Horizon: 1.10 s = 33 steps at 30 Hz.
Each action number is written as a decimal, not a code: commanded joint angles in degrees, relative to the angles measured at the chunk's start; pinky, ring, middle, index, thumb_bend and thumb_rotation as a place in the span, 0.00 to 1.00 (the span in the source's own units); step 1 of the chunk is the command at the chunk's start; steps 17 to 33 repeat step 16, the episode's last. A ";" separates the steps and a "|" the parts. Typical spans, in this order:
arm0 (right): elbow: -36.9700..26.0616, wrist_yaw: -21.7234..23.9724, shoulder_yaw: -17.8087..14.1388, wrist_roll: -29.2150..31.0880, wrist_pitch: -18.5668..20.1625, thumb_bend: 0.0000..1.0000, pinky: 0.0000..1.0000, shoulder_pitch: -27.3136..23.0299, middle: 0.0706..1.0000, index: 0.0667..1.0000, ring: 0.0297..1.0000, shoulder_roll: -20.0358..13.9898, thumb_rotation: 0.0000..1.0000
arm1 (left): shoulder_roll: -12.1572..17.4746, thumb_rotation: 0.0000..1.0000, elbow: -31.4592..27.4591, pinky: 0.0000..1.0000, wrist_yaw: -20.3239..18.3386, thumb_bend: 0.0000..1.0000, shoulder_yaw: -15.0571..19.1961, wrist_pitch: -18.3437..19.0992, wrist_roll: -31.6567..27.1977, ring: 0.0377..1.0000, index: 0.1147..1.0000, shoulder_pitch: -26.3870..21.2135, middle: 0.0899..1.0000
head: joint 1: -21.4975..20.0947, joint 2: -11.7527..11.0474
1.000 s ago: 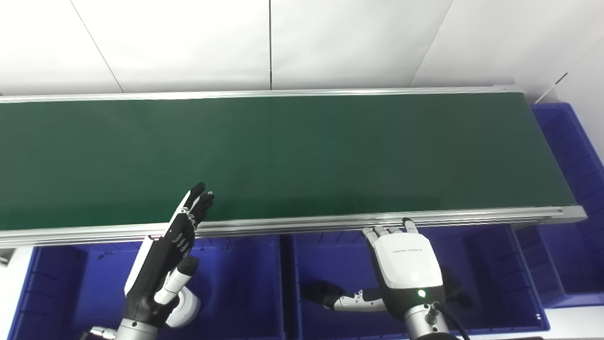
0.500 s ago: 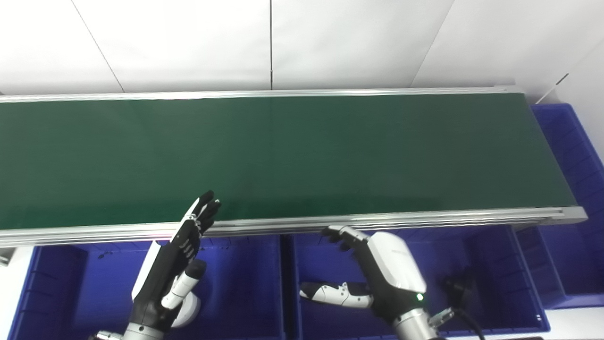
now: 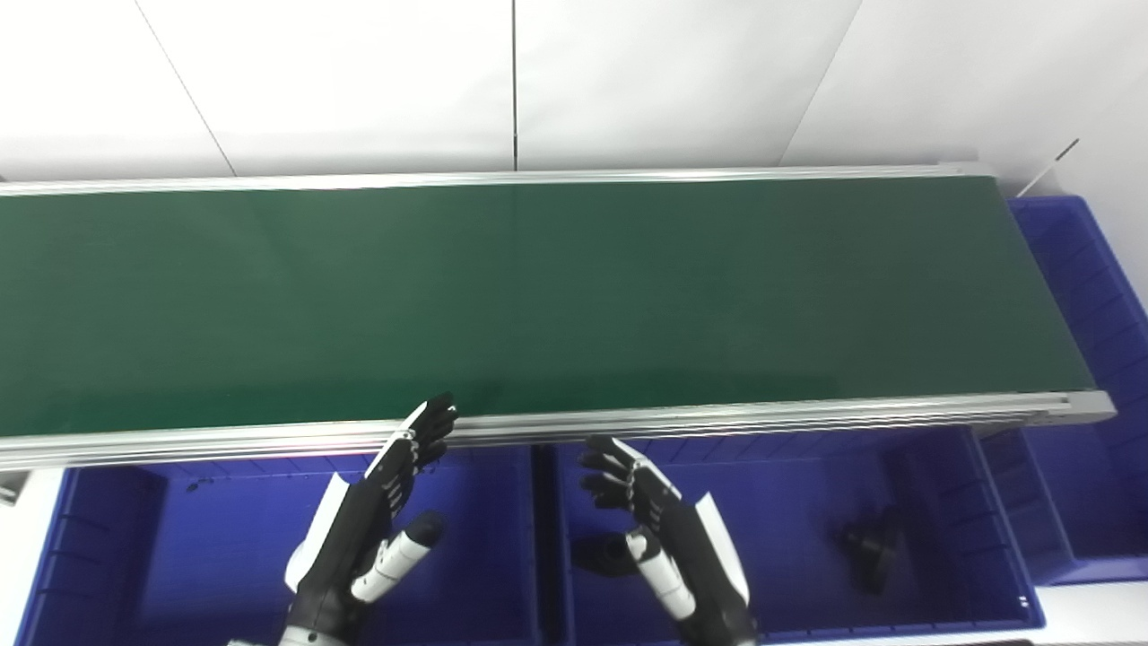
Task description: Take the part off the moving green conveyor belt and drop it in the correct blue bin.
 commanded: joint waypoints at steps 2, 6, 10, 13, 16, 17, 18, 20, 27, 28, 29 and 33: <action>0.65 -1.80 1.41 1.15 -7.48 0.77 0.77 -0.71 0.83 0.86 0.80 0.20 1.00 | -0.36 0.84 -1.33 0.93 0.85 0.70 -0.95 -2.97 1.37 0.93 0.91 0.88 0.91 | 0.85 -0.14; 2.52 -2.69 1.79 1.94 -9.51 0.73 0.80 -1.80 0.85 0.88 0.82 -1.30 1.00 | -0.60 0.85 -0.97 0.92 1.35 0.70 -1.73 -3.26 2.40 0.94 0.91 1.00 0.91 | 1.75 -0.59; 3.33 -4.10 2.47 1.35 -9.94 0.71 0.83 -2.56 0.86 0.89 0.84 -2.80 1.00 | -0.89 0.87 -0.78 0.92 1.68 0.72 -2.26 -3.08 2.91 0.94 0.91 1.12 0.91 | 2.47 -1.12; 3.48 -6.19 3.70 -0.91 -10.00 0.71 0.85 -3.14 0.89 0.91 0.87 -4.63 1.00 | -1.26 0.86 -0.19 0.92 2.20 0.72 -2.56 -3.75 2.83 0.94 0.91 1.22 0.91 | 3.37 -1.47; 4.02 -9.24 5.45 -3.70 -10.02 0.72 0.88 -4.20 0.92 0.92 0.91 -6.99 1.00 | -1.78 0.85 0.45 0.92 3.00 0.72 -2.71 -4.55 3.24 0.93 0.90 1.47 0.91 | 4.24 -1.85; 4.02 -9.24 5.45 -3.70 -10.02 0.72 0.88 -4.20 0.92 0.92 0.91 -6.99 1.00 | -1.78 0.85 0.45 0.92 3.00 0.72 -2.71 -4.55 3.24 0.93 0.90 1.47 0.91 | 4.24 -1.85; 4.02 -9.24 5.45 -3.70 -10.02 0.72 0.88 -4.20 0.92 0.92 0.91 -6.99 1.00 | -1.78 0.85 0.45 0.92 3.00 0.72 -2.71 -4.55 3.24 0.93 0.90 1.47 0.91 | 4.24 -1.85; 4.02 -9.24 5.45 -3.70 -10.02 0.72 0.88 -4.20 0.92 0.92 0.91 -6.99 1.00 | -1.78 0.85 0.45 0.92 3.00 0.72 -2.71 -4.55 3.24 0.93 0.90 1.47 0.91 | 4.24 -1.85; 4.02 -9.24 5.45 -3.70 -10.02 0.72 0.88 -4.20 0.92 0.92 0.91 -6.99 1.00 | -1.78 0.85 0.45 0.92 3.00 0.72 -2.71 -4.55 3.24 0.93 0.90 1.47 0.91 | 4.24 -1.85; 4.02 -9.24 5.45 -3.70 -10.02 0.72 0.88 -4.20 0.92 0.92 0.91 -6.99 1.00 | -1.78 0.85 0.45 0.92 3.00 0.72 -2.71 -4.55 3.24 0.93 0.90 1.47 0.91 | 4.24 -1.85; 4.02 -9.24 5.45 -3.70 -10.02 0.72 0.88 -4.20 0.92 0.92 0.91 -6.99 1.00 | -1.78 0.85 0.45 0.92 3.00 0.72 -2.71 -4.55 3.24 0.93 0.90 1.47 0.91 | 4.24 -1.85; 4.02 -9.24 5.45 -3.70 -10.02 0.72 0.88 -4.20 0.92 0.92 0.91 -6.99 1.00 | -1.78 0.85 0.45 0.92 3.00 0.72 -2.71 -4.55 3.24 0.93 0.90 1.47 0.91 | 4.24 -1.85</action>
